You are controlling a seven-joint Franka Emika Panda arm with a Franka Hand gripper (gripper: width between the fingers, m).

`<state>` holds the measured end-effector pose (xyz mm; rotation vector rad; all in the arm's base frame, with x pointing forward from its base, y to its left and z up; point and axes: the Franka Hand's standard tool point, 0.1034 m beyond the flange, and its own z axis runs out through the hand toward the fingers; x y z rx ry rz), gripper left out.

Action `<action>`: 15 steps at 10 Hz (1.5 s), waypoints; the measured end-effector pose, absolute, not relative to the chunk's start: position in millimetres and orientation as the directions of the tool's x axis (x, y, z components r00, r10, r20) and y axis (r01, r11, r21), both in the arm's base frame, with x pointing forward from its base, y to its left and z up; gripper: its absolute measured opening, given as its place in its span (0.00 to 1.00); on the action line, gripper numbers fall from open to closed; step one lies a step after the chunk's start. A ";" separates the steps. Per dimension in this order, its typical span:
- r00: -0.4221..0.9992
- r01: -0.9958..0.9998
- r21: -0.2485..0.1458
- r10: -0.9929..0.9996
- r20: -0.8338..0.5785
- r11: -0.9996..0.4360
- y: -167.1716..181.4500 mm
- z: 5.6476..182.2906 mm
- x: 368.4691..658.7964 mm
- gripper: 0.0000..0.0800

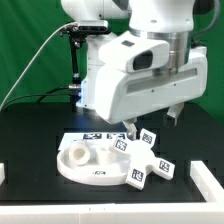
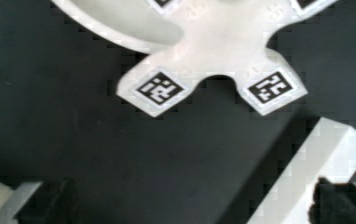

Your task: Assemble round table

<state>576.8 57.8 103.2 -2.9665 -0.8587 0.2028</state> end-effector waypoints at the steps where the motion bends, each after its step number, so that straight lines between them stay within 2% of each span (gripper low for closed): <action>1: 0.829 0.525 -0.097 0.534 -0.168 -0.846 58.1 103.1 569.1 0.81; 2: 0.807 0.524 -0.124 0.538 -0.245 -0.843 63.2 102.6 564.9 0.81; 3: 0.787 0.531 -0.134 0.546 -0.287 -0.836 64.7 101.4 565.1 0.81; 6: 0.699 0.549 -0.117 0.531 -0.479 -0.828 57.7 93.7 546.2 0.81; 7: 0.684 0.542 -0.132 0.527 -0.504 -0.830 54.6 89.5 546.7 0.81; 10: 0.690 0.546 -0.128 0.531 -0.492 -0.828 56.4 89.4 550.0 0.81; 12: 0.730 0.504 -0.082 0.475 -0.492 -0.860 62.6 77.5 549.2 0.81; 13: 0.735 0.497 -0.085 0.471 -0.488 -0.864 54.4 70.0 549.3 0.81; 14: 0.738 0.494 -0.100 0.478 -0.476 -0.864 45.0 68.6 550.4 0.81; 15: 0.738 0.495 -0.099 0.478 -0.476 -0.863 48.2 68.5 550.5 0.81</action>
Offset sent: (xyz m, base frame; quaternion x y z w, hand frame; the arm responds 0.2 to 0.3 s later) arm -0.0102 -0.0275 -0.0039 -0.0573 -0.2444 -0.0234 0.9677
